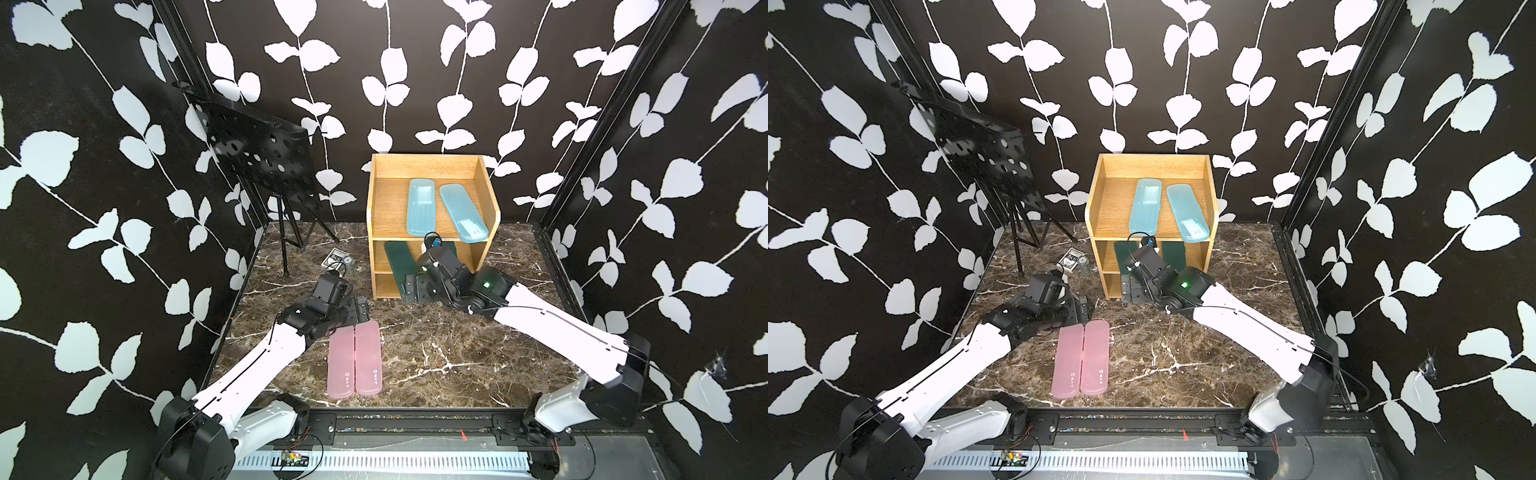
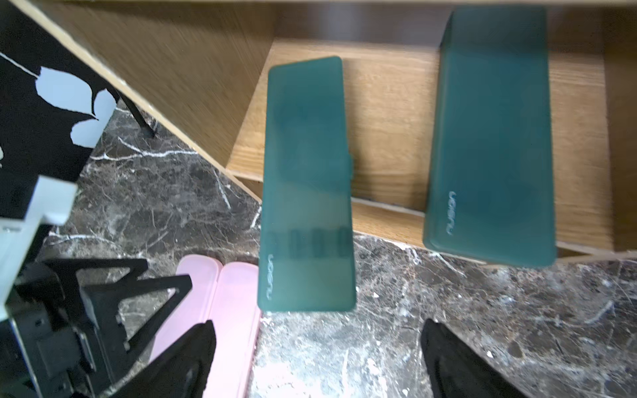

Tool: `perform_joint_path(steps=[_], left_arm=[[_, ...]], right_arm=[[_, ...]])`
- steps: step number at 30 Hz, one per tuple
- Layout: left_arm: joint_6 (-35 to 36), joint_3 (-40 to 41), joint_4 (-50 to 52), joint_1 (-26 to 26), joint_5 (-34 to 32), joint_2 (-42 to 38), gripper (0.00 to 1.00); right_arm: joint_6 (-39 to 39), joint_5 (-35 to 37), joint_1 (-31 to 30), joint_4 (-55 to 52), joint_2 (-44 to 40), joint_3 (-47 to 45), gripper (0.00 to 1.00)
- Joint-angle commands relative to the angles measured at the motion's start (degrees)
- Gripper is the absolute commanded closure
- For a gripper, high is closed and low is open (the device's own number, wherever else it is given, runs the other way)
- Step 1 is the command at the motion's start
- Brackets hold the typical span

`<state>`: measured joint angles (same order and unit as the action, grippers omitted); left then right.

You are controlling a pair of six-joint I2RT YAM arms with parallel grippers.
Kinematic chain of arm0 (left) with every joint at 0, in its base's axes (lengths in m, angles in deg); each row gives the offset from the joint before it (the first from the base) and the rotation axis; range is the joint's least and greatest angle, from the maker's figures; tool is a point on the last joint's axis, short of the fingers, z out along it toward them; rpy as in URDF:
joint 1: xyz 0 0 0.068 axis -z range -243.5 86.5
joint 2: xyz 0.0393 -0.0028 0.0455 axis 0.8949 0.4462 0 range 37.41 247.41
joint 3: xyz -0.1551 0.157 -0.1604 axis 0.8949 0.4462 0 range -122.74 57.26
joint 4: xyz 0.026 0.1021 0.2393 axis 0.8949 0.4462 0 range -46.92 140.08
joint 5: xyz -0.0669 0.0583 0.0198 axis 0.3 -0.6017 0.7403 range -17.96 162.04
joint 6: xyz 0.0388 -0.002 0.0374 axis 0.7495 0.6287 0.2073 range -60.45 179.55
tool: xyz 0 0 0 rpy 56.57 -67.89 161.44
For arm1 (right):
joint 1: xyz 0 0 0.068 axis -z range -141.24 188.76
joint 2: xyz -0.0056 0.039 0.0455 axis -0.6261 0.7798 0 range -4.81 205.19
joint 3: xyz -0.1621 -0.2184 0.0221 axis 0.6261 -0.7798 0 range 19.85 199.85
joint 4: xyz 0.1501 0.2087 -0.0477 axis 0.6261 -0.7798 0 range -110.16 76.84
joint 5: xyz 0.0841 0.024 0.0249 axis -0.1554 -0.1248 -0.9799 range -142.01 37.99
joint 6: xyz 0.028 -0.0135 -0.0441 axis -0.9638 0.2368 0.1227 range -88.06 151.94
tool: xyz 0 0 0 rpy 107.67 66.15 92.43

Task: Place the pencil cases on the shelf according to color
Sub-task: Place the pencil case on the shelf.

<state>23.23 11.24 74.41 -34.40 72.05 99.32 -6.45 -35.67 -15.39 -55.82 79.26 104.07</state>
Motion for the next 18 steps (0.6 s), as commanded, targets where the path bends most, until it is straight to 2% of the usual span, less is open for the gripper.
perform_joint_path(steps=[1,4,6,10,18], left_arm=[[0.80,0.43,2.07,0.01,-0.76,-1.66,0.01],[0.55,1.55,2.07,-0.01,-0.80,-2.17,0.01],[0.33,2.34,2.18,-0.01,-0.54,-2.29,0.01],[-0.11,4.16,2.50,0.01,0.05,-2.70,0.01],[-0.52,6.96,4.35,0.08,0.58,-4.70,0.01]], right_arm=[[-1.49,-0.69,-1.63,0.23,-2.19,-4.74,0.17],[-3.48,-1.24,-2.53,2.88,-4.60,-10.70,0.51],[-4.68,-2.00,-2.62,6.53,-5.55,-14.82,0.64],[-5.48,-3.41,-2.44,13.87,-3.79,-18.31,0.74],[-2.61,-3.97,1.66,19.16,9.14,-7.33,0.76]])
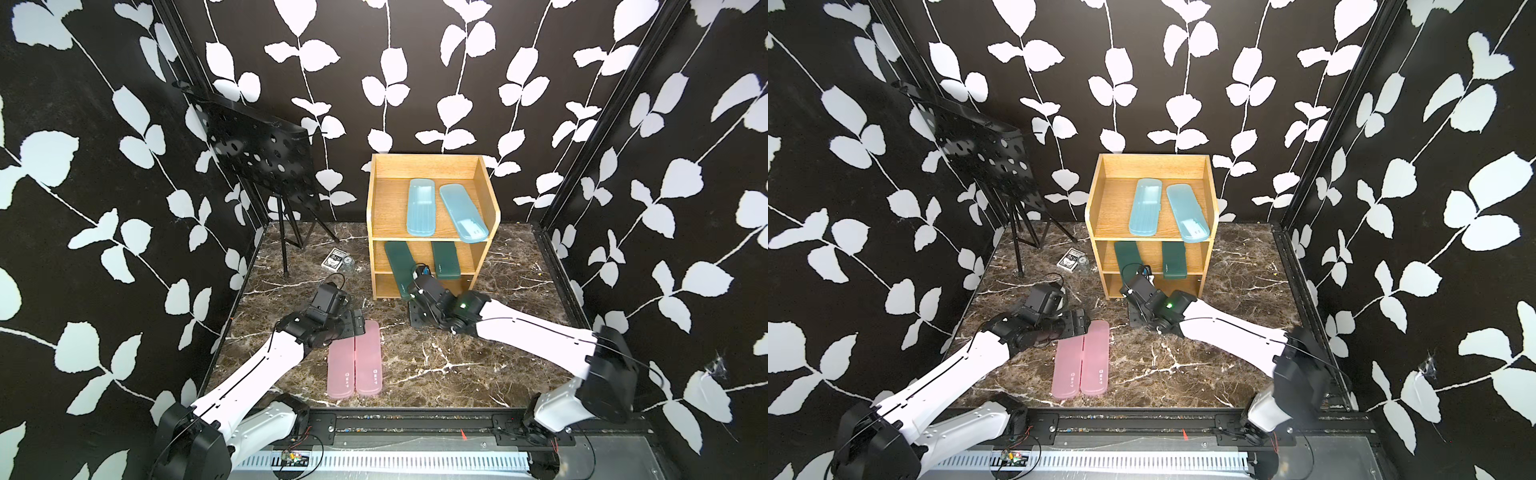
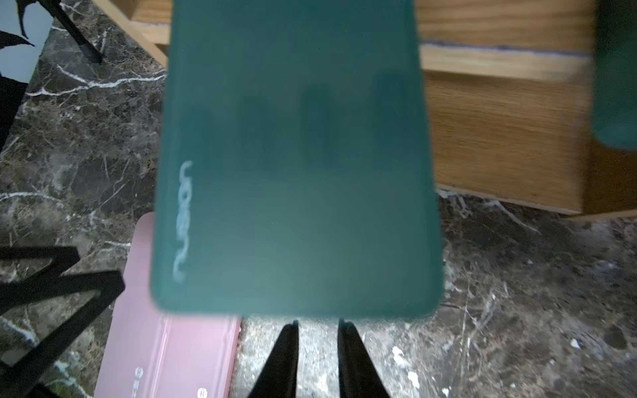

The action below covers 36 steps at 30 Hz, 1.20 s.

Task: Place the pencil cases on the shelf according to color
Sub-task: Place the pencil case on the shelf, then move the pencil case to the center of the board.

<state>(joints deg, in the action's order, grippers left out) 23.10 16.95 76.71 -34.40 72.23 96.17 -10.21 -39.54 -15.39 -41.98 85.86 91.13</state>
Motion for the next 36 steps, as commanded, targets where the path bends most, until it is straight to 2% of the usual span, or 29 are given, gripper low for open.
perform_joint_path(steps=[1,6,11,14,17,18,20,27,36], left_arm=[[-0.40,1.61,2.05,0.03,0.82,-1.71,0.01],[-0.91,3.11,4.04,0.20,2.23,-2.52,0.01],[-2.90,4.81,4.43,0.42,2.88,-6.02,0.01],[-3.41,5.49,3.89,0.76,5.47,-6.73,0.01],[-4.12,5.43,4.04,2.22,6.81,-6.70,0.01],[-4.75,5.22,4.28,3.23,6.17,-6.94,0.01],[-6.15,5.32,4.35,5.37,5.11,-7.48,0.01],[-11.96,7.97,0.47,12.61,1.49,-4.51,0.01],[-19.79,9.31,-5.72,22.21,-4.39,1.09,0.01]], right_arm=[[1.51,-0.60,2.18,5.88,3.83,7.11,0.76],[2.86,-2.26,3.71,6.61,9.53,14.03,0.75],[2.60,-3.85,3.92,7.76,9.34,13.52,0.70],[1.87,-5.90,3.81,8.93,6.25,9.46,0.55],[1.54,-5.46,3.60,7.11,2.15,4.55,0.23],[1.54,-4.97,3.61,5.82,1.52,2.12,0.16],[1.48,-4.49,3.21,5.10,-3.69,-2.26,0.11],[-1.19,-3.25,-1.29,5.63,-14.35,-17.48,0.05],[-8.28,-0.68,-6.72,7.23,-19.70,-28.91,0.02]])
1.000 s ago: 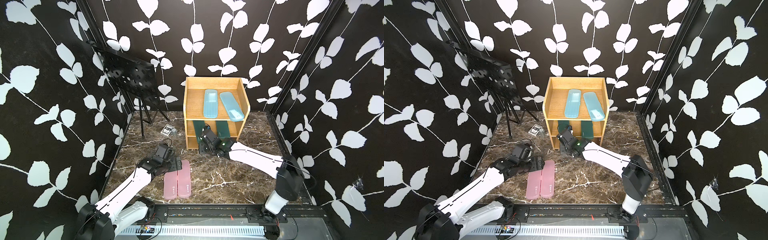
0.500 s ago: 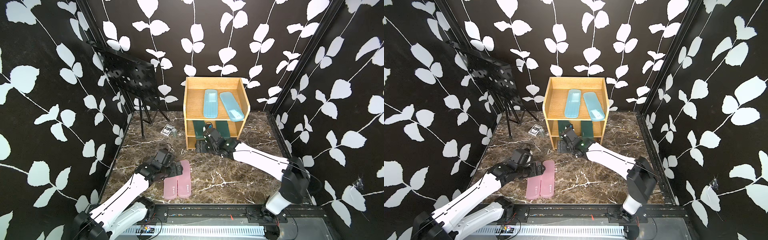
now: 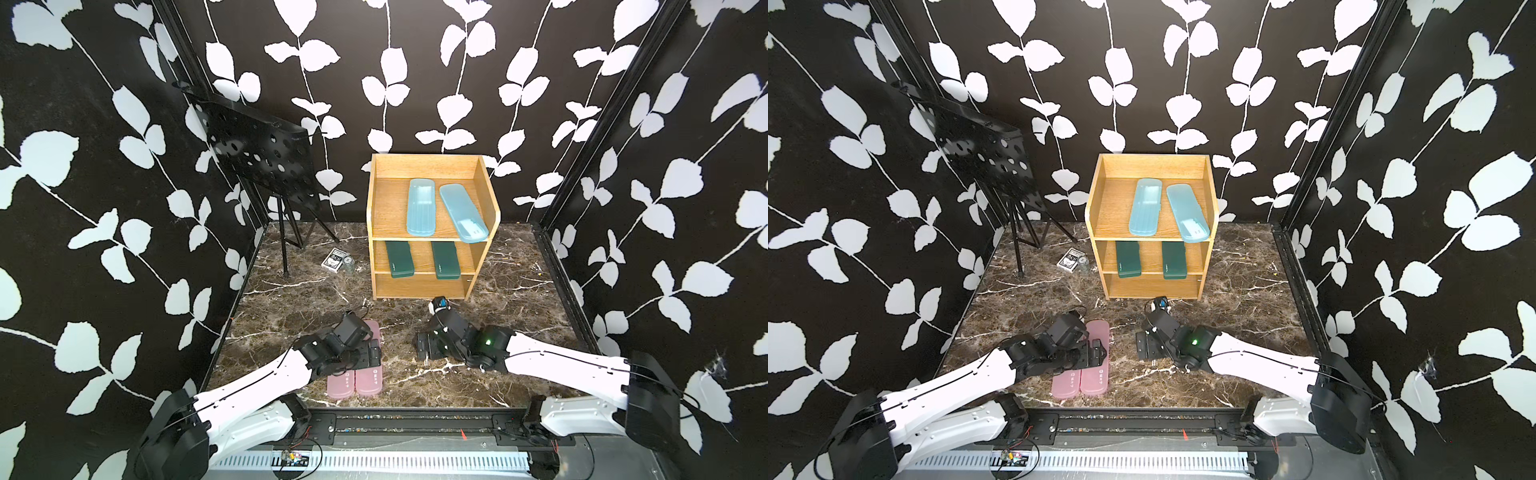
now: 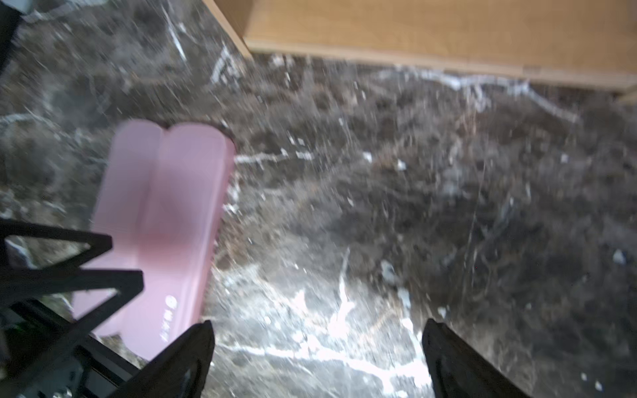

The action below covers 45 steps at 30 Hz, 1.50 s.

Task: Place the pencil cases on the shelf according to color
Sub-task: Move the pencil case to the center of the board.

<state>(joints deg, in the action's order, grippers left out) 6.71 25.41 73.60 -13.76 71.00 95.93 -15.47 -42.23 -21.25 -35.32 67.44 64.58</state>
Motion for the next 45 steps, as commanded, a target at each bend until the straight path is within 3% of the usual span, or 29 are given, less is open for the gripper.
perform_joint_path(steps=[1,10,22,27,31,36,40,42,45], left_arm=[[-4.10,1.08,-3.04,2.06,-3.43,1.73,0.01],[-4.77,0.82,-8.38,3.86,-2.24,7.17,0.01],[-8.89,-6.13,-19.84,9.67,-3.21,20.55,0.01],[-7.04,-8.76,-11.49,9.68,-10.05,16.74,0.01],[-4.70,-9.36,1.51,9.21,-17.86,8.59,0.01],[-8.06,-10.25,21.17,8.07,-25.87,2.56,0.01],[-6.80,-7.67,22.08,4.05,-23.62,1.54,0.01],[-3.94,-5.17,19.67,0.15,-19.96,0.95,0.01],[-2.06,-4.27,18.74,-1.52,-18.91,1.53,0.01]], right_arm=[[-3.12,2.16,-1.06,0.14,-1.36,-2.76,0.02],[-4.43,5.51,-1.97,-3.83,-5.83,-6.24,0.01],[-5.80,11.17,-1.94,-14.25,-19.79,-8.26,0.01],[-4.98,5.83,-2.02,-10.57,-20.15,-9.10,0.02],[-6.99,1.93,-2.95,-5.29,-14.19,-8.03,0.01],[-9.73,4.73,-7.28,1.42,-2.66,-2.61,0.01],[-10.58,4.90,-8.34,3.20,8.61,4.69,0.01],[-8.72,5.16,-9.22,0.74,13.99,10.67,0.01],[-8.04,7.60,-10.38,-4.05,20.22,17.93,0.01]])
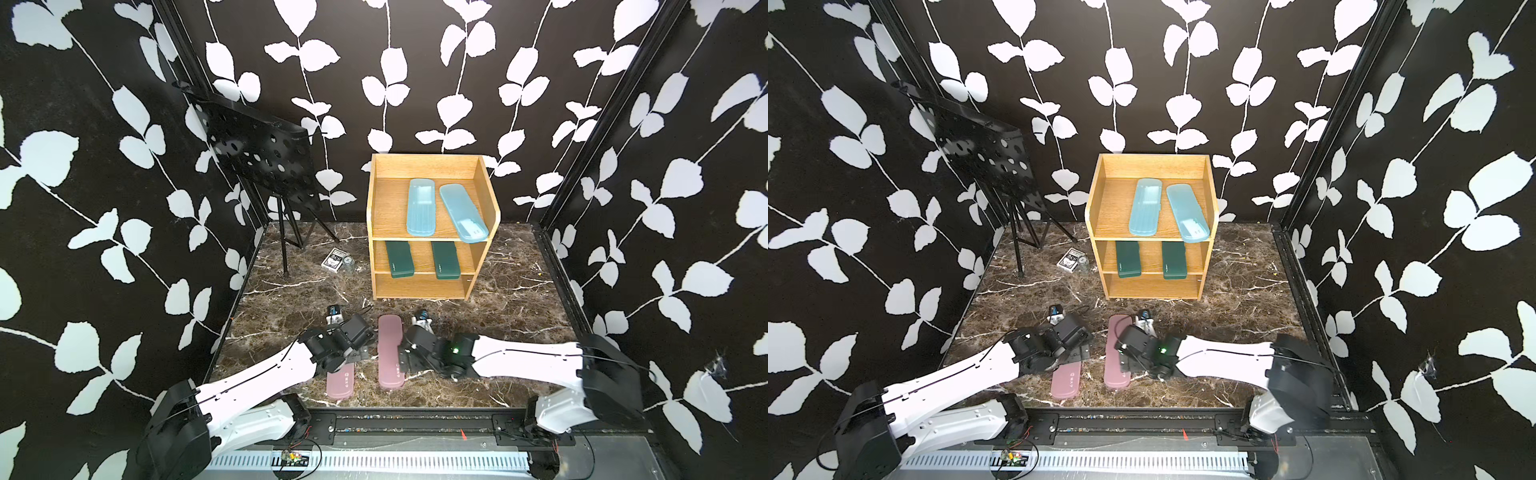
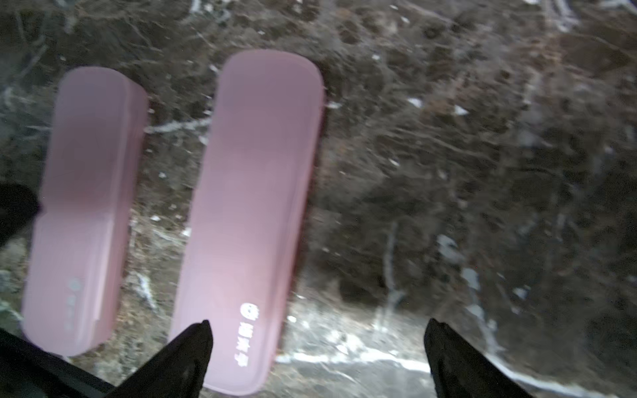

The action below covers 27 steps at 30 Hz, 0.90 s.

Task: Place the pencil cases on the shelf according to color
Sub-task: Move the pencil case to the center of the board, then pick up the pencil case from the center of the board.

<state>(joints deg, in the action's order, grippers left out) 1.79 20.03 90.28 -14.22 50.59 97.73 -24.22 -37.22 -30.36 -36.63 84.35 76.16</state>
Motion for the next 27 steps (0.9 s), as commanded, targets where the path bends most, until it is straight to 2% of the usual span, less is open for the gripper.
perform_joint_path(steps=[1,5,8,13,18,22,27], left_arm=[[3.20,1.15,1.99,-1.19,1.58,0.18,0.01],[3.45,2.72,-0.16,-2.69,3.12,1.83,0.01],[3.64,5.72,-5.83,-3.23,5.93,1.73,0.01],[4.24,7.00,-12.22,-3.31,10.36,5.21,0.01],[5.20,5.69,-17.24,-3.26,14.90,9.45,0.01],[3.21,6.14,-21.62,-3.20,17.07,9.79,0.01],[2.40,5.83,-17.98,-3.18,12.11,5.55,0.01]], right_arm=[[0.66,2.87,-1.41,-3.72,5.16,7.80,0.01],[-0.63,2.55,-1.80,-5.89,11.05,12.05,0.01],[-1.96,2.65,-2.23,-6.39,13.58,12.50,0.01],[-4.52,6.49,-2.60,-10.35,12.91,9.61,0.01],[-5.22,10.28,-1.93,-12.45,5.01,1.71,0.01],[-5.26,11.05,0.24,-10.80,-4.18,-7.08,0.00],[-0.85,7.68,1.80,-1.74,-14.65,-13.23,0.00]])
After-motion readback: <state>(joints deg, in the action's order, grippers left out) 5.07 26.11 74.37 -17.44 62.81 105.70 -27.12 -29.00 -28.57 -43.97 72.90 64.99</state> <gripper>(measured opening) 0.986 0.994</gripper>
